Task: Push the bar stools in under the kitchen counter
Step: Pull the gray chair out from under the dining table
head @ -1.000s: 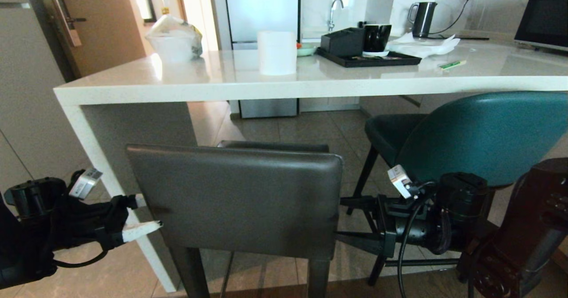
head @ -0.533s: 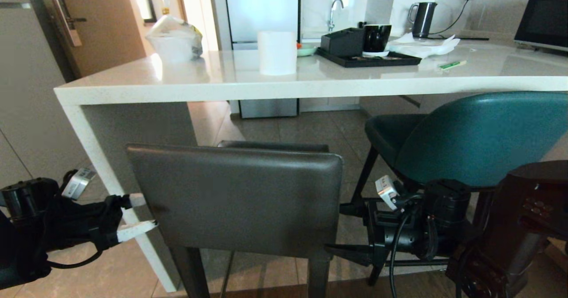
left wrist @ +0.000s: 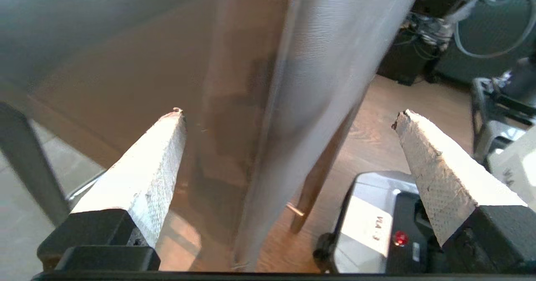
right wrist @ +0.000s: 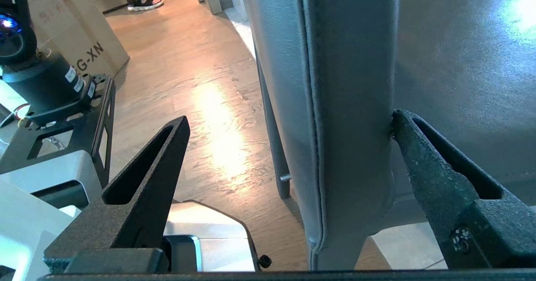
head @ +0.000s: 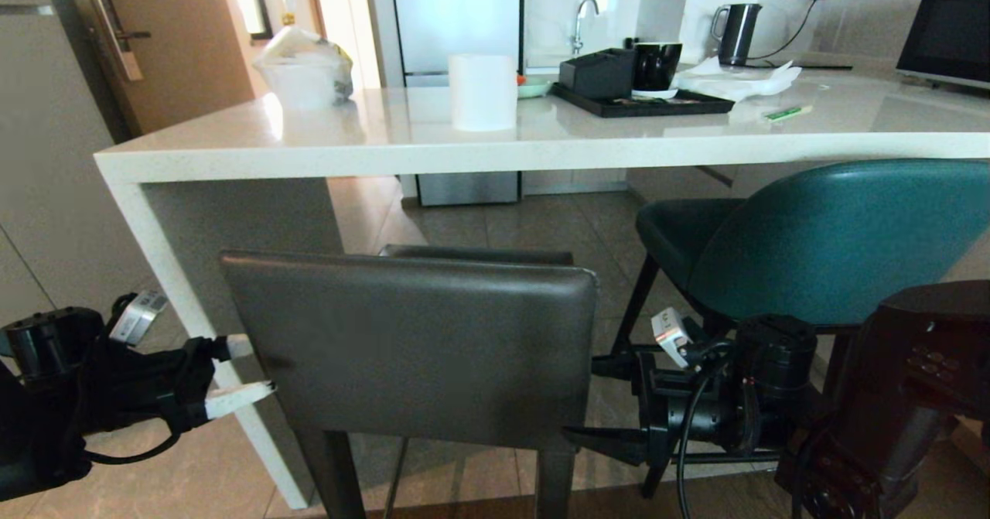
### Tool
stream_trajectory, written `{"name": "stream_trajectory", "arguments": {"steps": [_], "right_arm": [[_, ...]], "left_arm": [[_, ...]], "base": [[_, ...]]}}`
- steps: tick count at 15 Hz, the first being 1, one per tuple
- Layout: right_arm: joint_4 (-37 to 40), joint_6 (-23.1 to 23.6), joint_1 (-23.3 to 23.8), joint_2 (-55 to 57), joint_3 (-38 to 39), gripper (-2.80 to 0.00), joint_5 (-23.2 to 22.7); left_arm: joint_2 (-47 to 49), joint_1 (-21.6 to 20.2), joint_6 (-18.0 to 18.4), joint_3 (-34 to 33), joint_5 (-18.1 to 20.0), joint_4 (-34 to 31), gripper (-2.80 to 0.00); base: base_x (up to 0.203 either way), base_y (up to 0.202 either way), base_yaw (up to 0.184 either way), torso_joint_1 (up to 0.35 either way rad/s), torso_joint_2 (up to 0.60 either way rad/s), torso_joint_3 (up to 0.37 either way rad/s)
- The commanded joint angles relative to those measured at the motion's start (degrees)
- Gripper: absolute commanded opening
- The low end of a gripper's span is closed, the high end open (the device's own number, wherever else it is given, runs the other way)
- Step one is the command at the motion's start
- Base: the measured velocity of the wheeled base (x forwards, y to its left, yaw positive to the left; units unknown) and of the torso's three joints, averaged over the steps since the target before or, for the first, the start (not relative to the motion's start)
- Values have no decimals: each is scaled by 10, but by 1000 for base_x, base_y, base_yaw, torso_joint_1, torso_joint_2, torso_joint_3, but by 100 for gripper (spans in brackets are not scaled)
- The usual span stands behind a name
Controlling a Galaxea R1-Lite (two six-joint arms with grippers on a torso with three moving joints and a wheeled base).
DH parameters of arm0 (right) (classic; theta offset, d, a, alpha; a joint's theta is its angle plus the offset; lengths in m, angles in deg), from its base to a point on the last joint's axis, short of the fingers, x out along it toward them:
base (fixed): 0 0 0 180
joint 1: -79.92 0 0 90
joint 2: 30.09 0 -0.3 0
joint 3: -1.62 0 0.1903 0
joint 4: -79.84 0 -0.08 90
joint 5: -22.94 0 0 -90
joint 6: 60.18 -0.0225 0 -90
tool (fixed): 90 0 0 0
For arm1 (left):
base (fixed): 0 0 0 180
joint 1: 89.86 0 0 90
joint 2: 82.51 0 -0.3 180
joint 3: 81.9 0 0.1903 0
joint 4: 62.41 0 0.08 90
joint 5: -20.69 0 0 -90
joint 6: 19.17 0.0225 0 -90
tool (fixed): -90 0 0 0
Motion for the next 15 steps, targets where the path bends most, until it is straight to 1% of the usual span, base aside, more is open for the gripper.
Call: {"name": "stream_trajectory", "arguments": {"steps": [1,4,8,9,10,11,13,15], "right_arm": [[-5,0,-3,-1,-1,0,-3],[-5,-3,-10,9,-17,0,9],[-5,-18,0,5,-15,0,10],[-5,-35,13,-2,-15,0,10],[-5,-63,20,-13,-17,0,9],[-5,-73,19,-17,-15,0,8],[-5,-69,-4,-3,-7,0,8],[-5,-64,-18,5,-11,0,14]], "left_arm": [[12,-4,0,9,5,4,0],[11,-7,0,6,5,4,0],[-6,-15,0,-16,5,4,0],[-1,-15,0,-18,5,4,0],[7,-15,0,-16,5,5,0],[17,-13,1,-13,5,5,0],[20,-12,1,-6,5,5,0],[17,-9,0,-5,5,4,0]], "base": [[0,0,0,0,0,0],[0,0,0,0,0,0],[0,0,0,0,0,0],[0,0,0,0,0,0],[0,0,0,0,0,0],[0,0,0,0,0,0],[0,0,0,0,0,0],[0,0,0,0,0,0]]}}
